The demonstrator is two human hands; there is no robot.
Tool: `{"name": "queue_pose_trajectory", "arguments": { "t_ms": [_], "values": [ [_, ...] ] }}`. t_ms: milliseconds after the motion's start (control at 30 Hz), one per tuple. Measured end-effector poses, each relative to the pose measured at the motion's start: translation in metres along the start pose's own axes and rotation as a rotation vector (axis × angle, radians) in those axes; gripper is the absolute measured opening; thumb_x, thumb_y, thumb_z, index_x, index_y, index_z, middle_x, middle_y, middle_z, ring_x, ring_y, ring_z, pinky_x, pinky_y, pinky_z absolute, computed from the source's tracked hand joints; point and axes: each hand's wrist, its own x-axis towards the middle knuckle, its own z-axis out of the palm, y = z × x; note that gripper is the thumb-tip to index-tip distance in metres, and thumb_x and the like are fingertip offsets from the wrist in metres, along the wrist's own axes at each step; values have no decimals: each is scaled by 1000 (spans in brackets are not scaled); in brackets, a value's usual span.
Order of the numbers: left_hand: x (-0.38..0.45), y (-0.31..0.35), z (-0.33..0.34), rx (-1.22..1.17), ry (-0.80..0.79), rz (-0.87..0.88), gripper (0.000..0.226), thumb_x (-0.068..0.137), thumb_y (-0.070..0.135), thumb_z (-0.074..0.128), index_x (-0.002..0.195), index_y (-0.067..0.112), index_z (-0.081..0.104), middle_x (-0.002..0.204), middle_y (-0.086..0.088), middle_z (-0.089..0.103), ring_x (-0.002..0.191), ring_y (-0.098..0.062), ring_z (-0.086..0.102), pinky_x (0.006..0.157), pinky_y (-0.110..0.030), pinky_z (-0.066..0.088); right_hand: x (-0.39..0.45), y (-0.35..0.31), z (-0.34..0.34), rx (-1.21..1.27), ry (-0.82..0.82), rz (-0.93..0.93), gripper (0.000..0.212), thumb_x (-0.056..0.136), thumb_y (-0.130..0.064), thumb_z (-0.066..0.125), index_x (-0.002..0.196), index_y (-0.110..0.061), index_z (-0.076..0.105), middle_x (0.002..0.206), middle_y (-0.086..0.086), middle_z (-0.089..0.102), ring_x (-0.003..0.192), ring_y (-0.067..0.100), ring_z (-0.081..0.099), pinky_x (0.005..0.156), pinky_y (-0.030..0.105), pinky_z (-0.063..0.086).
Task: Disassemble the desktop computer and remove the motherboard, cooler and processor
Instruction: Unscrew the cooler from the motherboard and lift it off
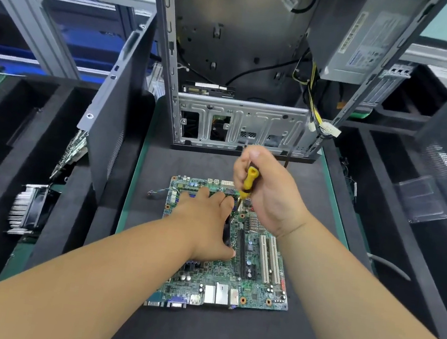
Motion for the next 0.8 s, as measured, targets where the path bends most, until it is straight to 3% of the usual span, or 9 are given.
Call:
{"name": "queue_pose_trajectory", "arguments": {
  "t_ms": [100,233,300,367,433,500,600,700,800],
  "values": [
    [2,-1,3,2,18,12,102,67,79,46,147,22,17,140,0,33,125,-29,30,99,-55,35,-9,11,5,-11,218,-58,22,87,-41,60,80,-20,63,76,-3,63,74,14,58,72,27,42],
    [3,-1,7,-23,47,8,98,64,77,48,141,23,22,136,3,37,121,-26,32,95,-54,35,-9,16,17,-89,365,-148,34,96,-41,41,69,-26,56,63,-3,49,61,16,43,60,28,35],
    [3,-1,8,-22,53,-2,95,64,77,48,138,23,25,133,4,38,119,-26,33,93,-53,34,-3,14,18,-5,266,-153,39,95,-32,35,60,-20,47,52,-2,38,51,18,31,53,28,29],
    [3,0,8,-14,36,-6,97,64,78,48,139,22,25,133,3,38,121,-27,32,93,-54,33,6,8,13,137,40,-81,39,87,-25,37,50,-18,42,43,-4,29,42,14,21,45,23,20],
    [2,0,7,2,22,-1,95,64,78,46,138,21,27,132,2,38,122,-27,31,93,-55,33,14,2,9,111,-173,-33,33,80,-24,41,47,-19,42,40,-6,26,40,10,16,45,23,12],
    [2,0,5,8,15,1,94,64,78,46,136,21,29,133,1,37,122,-28,31,94,-55,32,14,0,9,41,-265,-40,25,75,-24,45,51,-18,44,42,-5,27,42,10,17,46,25,12],
    [2,1,6,-4,19,-8,98,63,79,46,141,22,24,135,2,35,123,-28,31,97,-55,32,4,3,7,91,-58,-45,19,83,-23,49,65,-16,47,58,2,44,48,18,34,52,32,25],
    [2,0,8,-10,33,-4,101,64,79,45,143,23,20,136,1,34,124,-28,30,98,-56,32,-6,7,0,89,216,-79,22,87,-34,57,76,-17,63,73,-1,61,67,17,58,73,35,44],
    [2,-1,10,-18,52,5,99,63,78,45,142,23,21,135,2,35,123,-27,31,96,-55,33,-12,16,9,3,341,-110,34,93,-46,50,74,-23,66,71,-1,60,69,15,55,72,33,42]
  ]
}}
